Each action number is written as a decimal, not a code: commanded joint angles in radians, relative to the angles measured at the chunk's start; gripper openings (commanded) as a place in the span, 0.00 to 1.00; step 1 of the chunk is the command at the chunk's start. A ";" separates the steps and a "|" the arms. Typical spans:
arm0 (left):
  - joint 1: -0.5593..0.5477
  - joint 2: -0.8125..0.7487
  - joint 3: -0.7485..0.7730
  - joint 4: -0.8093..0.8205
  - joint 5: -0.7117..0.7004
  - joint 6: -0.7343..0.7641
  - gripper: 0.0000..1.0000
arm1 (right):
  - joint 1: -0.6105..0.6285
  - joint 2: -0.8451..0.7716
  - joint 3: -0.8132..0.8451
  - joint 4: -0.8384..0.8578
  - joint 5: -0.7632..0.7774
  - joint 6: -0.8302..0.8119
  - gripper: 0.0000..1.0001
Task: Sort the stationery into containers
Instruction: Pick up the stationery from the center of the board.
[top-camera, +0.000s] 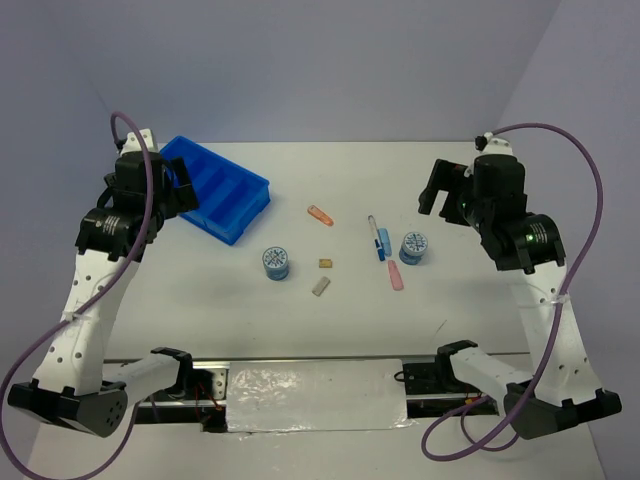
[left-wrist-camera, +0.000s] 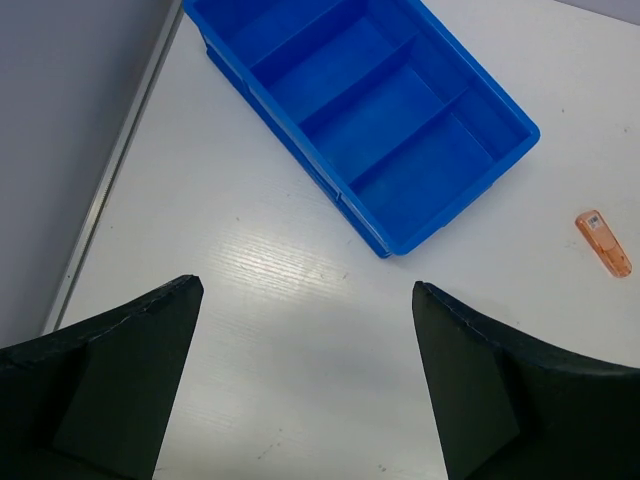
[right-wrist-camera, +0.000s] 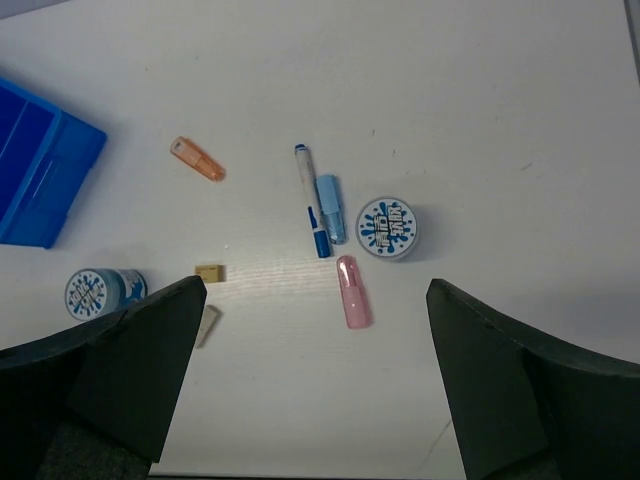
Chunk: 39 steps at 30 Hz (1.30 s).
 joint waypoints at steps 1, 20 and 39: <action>0.002 -0.001 0.004 0.008 0.013 -0.009 0.99 | -0.007 -0.034 0.010 0.008 0.018 0.008 1.00; -0.450 0.558 0.078 0.094 0.186 -0.090 0.99 | -0.004 -0.043 -0.088 0.033 -0.220 0.009 1.00; -0.449 0.648 -0.125 0.147 0.183 -0.076 0.99 | -0.006 -0.074 -0.188 0.053 -0.266 -0.008 1.00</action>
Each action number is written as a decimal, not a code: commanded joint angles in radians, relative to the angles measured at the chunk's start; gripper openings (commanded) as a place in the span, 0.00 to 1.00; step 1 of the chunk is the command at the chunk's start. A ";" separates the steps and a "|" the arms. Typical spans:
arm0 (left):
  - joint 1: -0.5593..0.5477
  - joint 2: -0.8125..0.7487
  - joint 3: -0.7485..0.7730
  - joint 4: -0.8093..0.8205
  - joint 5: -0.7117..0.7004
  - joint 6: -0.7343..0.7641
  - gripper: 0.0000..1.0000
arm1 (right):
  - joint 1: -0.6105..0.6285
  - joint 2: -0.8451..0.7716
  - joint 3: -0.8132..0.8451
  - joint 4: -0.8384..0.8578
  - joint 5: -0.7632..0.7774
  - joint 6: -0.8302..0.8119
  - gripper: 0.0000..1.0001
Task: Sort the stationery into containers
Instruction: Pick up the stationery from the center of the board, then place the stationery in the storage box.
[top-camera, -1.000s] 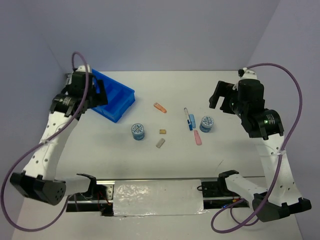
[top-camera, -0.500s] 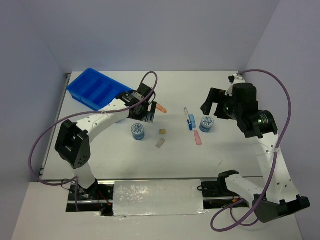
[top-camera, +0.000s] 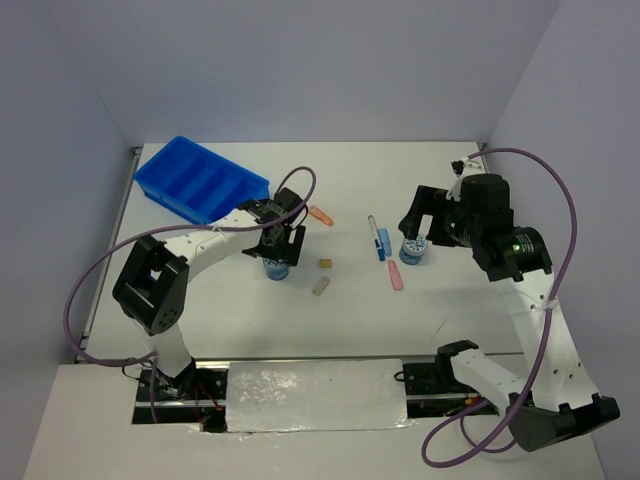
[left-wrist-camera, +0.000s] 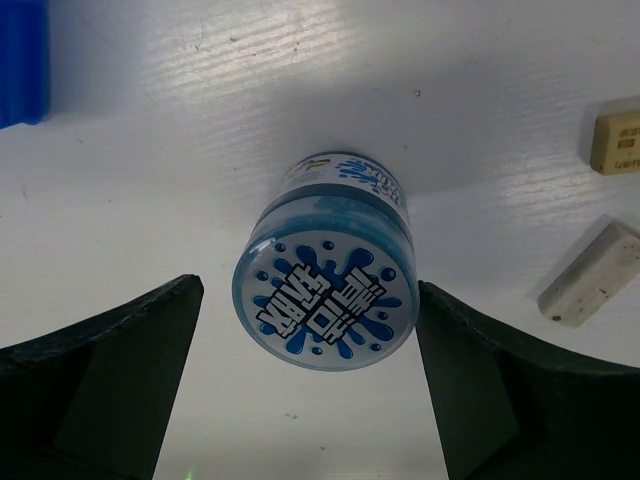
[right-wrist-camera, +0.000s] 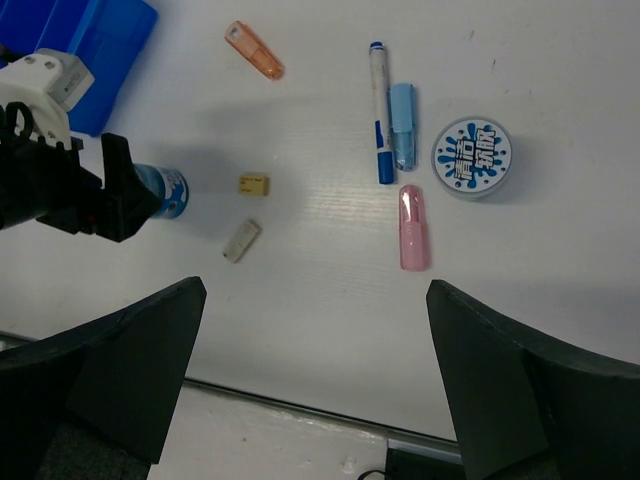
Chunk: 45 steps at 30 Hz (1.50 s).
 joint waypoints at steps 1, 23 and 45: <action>0.005 -0.004 -0.021 0.047 0.025 -0.003 0.99 | -0.003 -0.001 0.003 0.036 -0.024 -0.018 1.00; 0.168 -0.117 0.363 -0.145 0.015 0.047 0.08 | -0.004 -0.002 0.043 0.002 0.016 -0.046 1.00; 0.446 0.338 0.753 -0.090 0.154 0.101 0.22 | -0.001 0.018 0.038 -0.004 0.009 -0.072 1.00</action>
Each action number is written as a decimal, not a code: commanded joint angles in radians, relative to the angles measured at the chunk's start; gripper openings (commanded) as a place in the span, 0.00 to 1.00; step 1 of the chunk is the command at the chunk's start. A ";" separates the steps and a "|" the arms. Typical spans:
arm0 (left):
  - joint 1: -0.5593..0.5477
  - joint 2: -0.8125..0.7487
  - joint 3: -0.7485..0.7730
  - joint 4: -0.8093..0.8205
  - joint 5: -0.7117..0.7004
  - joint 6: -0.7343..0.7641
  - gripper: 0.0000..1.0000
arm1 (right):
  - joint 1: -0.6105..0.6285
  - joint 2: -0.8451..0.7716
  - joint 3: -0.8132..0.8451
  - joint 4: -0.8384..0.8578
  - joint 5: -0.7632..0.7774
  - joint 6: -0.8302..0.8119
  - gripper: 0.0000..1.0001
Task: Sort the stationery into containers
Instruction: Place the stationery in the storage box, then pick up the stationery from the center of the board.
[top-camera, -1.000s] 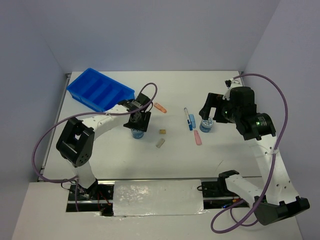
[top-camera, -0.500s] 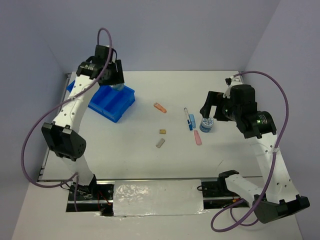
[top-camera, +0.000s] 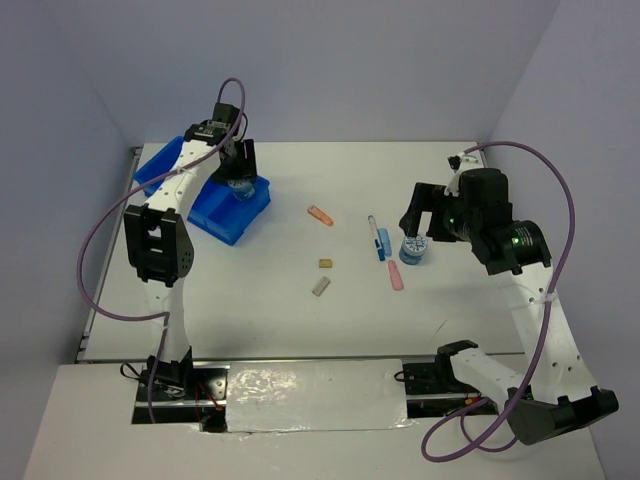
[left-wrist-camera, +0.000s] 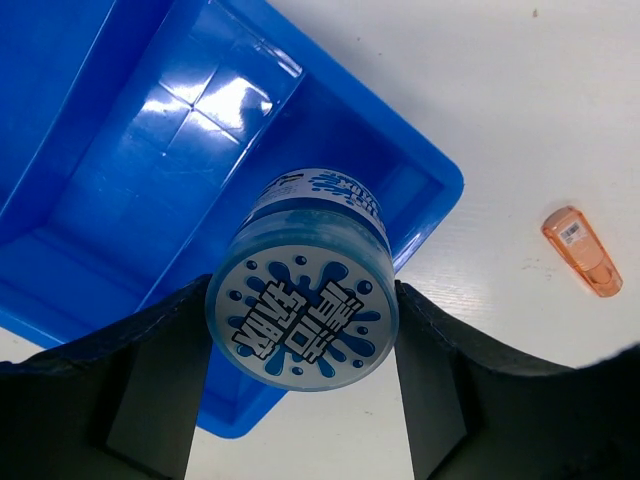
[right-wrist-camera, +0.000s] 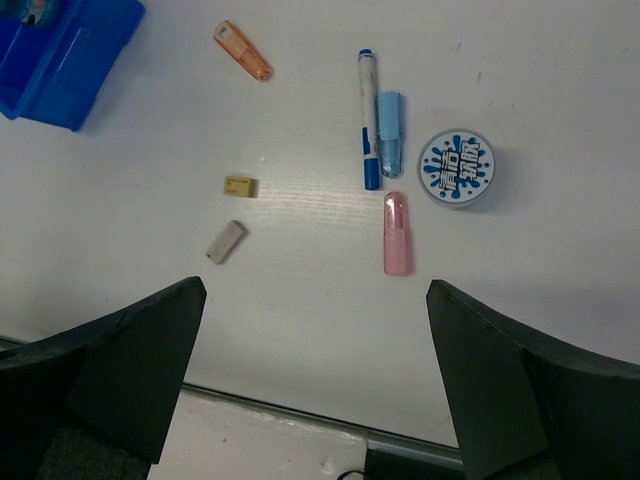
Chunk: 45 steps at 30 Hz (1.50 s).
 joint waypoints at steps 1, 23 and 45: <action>0.005 -0.009 0.019 0.083 0.004 0.018 0.23 | -0.002 -0.021 -0.005 0.010 0.003 -0.014 1.00; 0.003 -0.070 0.012 0.044 0.037 -0.008 0.99 | -0.016 0.194 -0.131 0.147 0.155 0.047 1.00; -0.093 -0.474 -0.361 -0.006 0.061 0.040 0.99 | -0.099 0.654 -0.180 0.379 0.195 0.066 0.68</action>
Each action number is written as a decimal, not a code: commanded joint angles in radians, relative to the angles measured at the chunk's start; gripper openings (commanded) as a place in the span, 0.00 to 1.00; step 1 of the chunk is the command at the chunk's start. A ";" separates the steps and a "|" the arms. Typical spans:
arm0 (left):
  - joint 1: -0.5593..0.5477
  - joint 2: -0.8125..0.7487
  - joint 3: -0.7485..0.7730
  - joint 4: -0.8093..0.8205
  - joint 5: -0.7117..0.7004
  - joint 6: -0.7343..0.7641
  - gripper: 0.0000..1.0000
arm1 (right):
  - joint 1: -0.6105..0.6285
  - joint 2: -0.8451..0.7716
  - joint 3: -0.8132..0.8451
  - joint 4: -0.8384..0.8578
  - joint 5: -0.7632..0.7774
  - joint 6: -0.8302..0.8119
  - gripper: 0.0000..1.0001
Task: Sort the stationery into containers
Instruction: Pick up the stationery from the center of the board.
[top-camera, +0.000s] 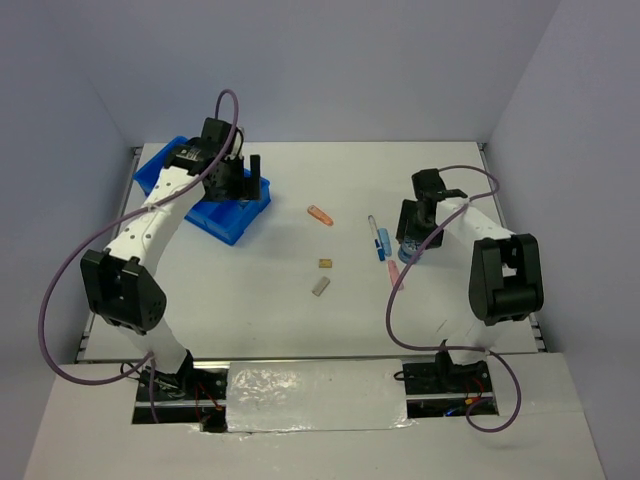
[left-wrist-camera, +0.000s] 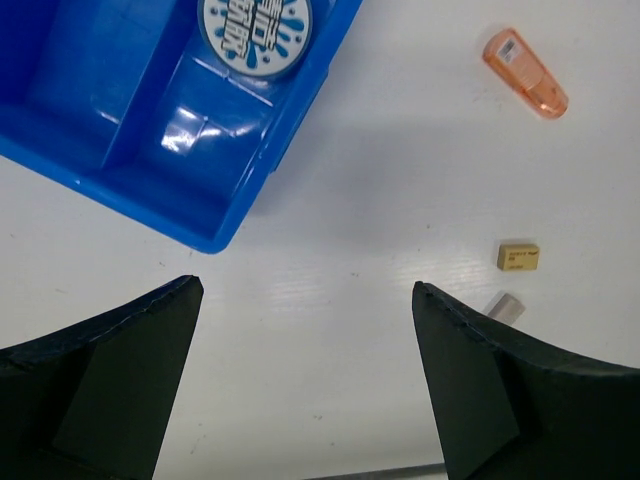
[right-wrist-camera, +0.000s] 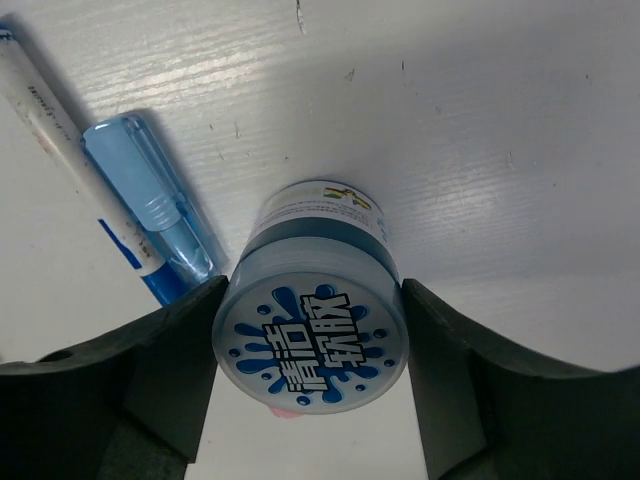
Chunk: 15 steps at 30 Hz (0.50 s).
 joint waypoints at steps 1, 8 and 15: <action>-0.001 -0.065 -0.025 0.002 0.025 0.021 0.99 | -0.004 -0.017 -0.004 0.062 0.003 0.019 0.56; -0.038 -0.079 0.004 -0.003 0.051 0.023 0.99 | 0.064 -0.149 0.056 0.017 0.004 -0.007 0.36; -0.046 -0.131 0.078 -0.052 -0.143 -0.179 0.99 | 0.303 -0.045 0.298 0.014 -0.249 -0.017 0.36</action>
